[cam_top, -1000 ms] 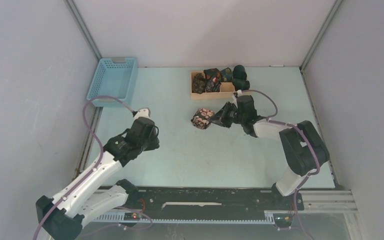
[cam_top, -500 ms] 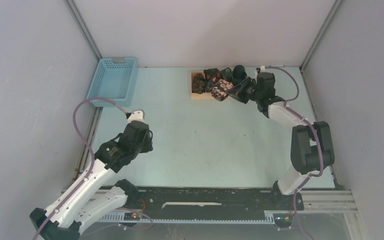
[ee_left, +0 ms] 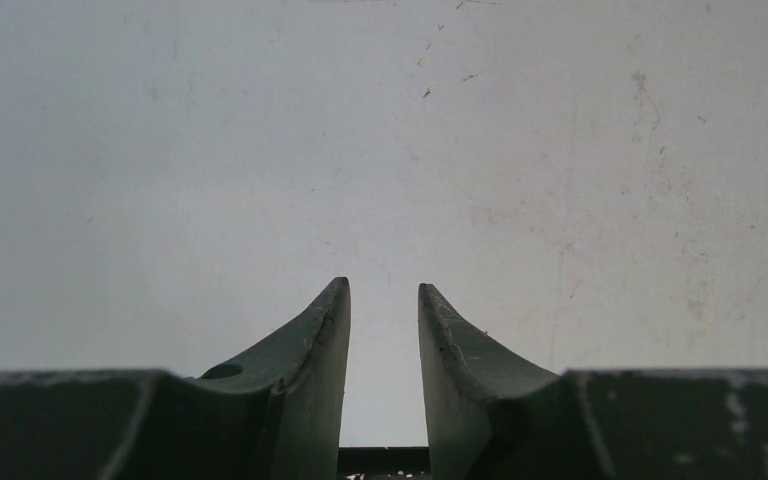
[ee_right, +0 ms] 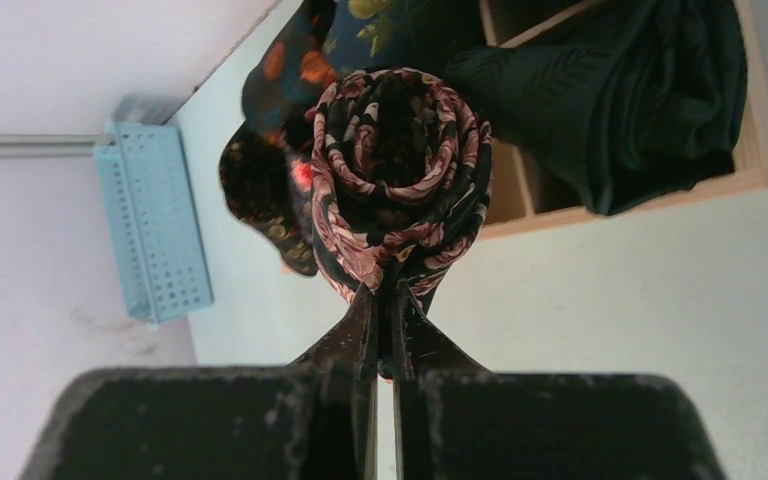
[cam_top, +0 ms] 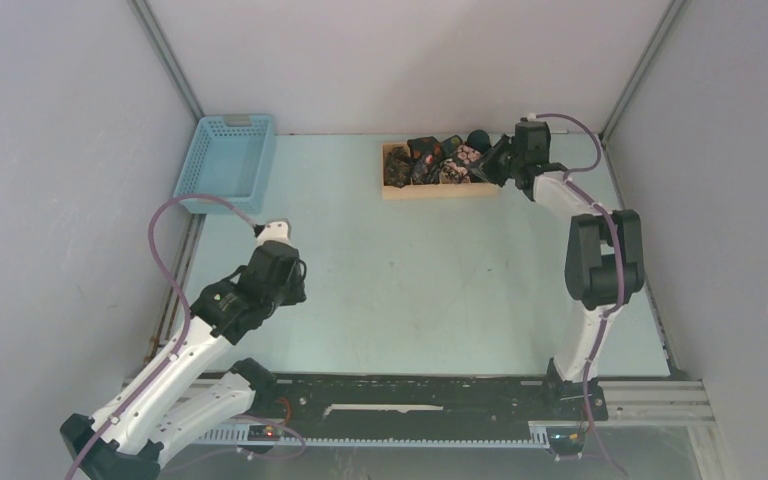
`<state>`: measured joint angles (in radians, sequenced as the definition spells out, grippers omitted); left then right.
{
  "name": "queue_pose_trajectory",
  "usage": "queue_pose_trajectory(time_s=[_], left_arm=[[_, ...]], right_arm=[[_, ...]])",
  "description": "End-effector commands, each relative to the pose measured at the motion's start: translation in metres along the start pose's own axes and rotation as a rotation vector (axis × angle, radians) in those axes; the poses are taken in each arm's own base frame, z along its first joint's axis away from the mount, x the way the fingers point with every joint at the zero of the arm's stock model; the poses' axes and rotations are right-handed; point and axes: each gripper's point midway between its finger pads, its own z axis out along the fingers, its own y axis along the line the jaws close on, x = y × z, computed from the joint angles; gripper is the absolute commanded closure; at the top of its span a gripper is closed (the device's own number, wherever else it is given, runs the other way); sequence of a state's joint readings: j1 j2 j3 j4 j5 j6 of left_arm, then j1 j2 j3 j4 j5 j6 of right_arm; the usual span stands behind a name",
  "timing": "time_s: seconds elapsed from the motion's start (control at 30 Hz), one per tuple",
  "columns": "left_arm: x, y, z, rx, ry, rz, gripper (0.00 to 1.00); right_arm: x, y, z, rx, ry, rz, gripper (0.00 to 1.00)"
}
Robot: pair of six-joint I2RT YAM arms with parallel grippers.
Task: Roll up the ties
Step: Place the tie in the storage box.
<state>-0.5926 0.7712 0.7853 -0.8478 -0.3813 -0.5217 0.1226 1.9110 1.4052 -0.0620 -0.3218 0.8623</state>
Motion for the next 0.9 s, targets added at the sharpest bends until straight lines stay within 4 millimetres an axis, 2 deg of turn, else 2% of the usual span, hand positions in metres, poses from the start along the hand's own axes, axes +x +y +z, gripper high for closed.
queue_pose_trajectory(time_s=[0.0, 0.27, 0.53, 0.77, 0.87], left_arm=[[-0.013, -0.002, -0.003, 0.011, -0.045, -0.001, 0.63], [-0.012, -0.003, -0.001, 0.012, -0.039, 0.003, 0.62], [-0.012, -0.004, -0.001, 0.014, -0.037, 0.004, 0.63], [-0.013, -0.004, -0.003, 0.021, -0.047, 0.002, 0.63], [-0.013, -0.004, -0.003, 0.02, -0.048, 0.001, 0.62]], right_arm=[[-0.017, 0.002, 0.018, 0.046, -0.033, -0.071, 1.0], [-0.012, -0.004, 0.055, 0.136, -0.015, -0.147, 1.0], [0.009, -0.02, 0.084, 0.242, 0.039, -0.207, 1.0], [0.03, -0.055, 0.095, 0.391, 0.097, -0.248, 1.0], [0.031, -0.073, 0.092, 0.464, 0.097, -0.251, 1.0]])
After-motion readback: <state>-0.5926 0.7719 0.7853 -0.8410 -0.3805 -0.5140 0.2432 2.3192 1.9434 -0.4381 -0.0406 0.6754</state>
